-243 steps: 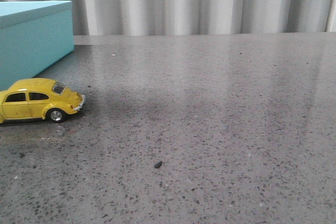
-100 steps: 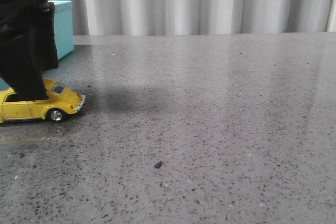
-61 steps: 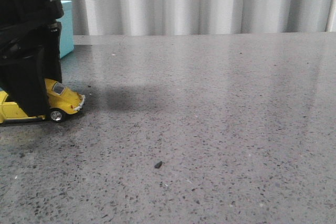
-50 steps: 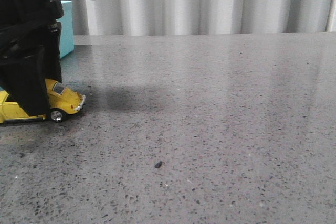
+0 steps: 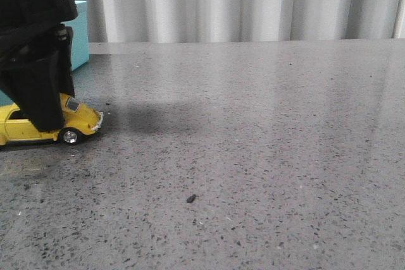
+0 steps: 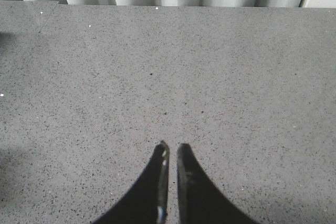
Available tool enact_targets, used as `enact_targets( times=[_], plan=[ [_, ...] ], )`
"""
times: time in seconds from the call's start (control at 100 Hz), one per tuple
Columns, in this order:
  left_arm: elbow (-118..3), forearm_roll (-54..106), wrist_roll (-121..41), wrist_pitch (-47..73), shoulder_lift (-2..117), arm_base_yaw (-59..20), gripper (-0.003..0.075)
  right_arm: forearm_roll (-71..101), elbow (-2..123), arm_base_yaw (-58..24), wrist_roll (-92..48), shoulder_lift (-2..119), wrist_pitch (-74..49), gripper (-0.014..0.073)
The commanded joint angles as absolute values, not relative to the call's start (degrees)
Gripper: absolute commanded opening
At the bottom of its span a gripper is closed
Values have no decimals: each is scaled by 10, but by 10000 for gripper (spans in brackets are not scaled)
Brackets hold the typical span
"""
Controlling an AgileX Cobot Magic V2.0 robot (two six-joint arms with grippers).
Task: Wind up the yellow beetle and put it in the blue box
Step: 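Lower the left gripper over the yellow car and grasp it, then lift the car with the left gripper and lower it into the blue box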
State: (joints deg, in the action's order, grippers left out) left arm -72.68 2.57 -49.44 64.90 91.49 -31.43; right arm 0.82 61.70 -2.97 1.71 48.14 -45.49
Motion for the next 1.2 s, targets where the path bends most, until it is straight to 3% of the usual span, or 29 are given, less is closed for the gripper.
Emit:
enact_targets(
  times=[0.0, 0.37, 0.6, 0.91, 1.19],
  plan=[
    [-765, 41, -490, 653, 894, -317, 104, 7, 630, -29, 14, 477, -413, -41],
    [-964, 43, -466, 728, 889, -317, 102, 7, 630, -29, 14, 477, -411, -41],
    [-1022, -65, -424, 728, 861, -307, 102, 7, 630, -29, 14, 477, -411, -41],
    [-1014, -55, -334, 728, 851, -168, 102, 7, 630, -29, 14, 477, -413, -41],
    [-922, 14, -306, 727, 867, -29, 102, 7, 630, -29, 14, 477, -414, -41]
  ],
)
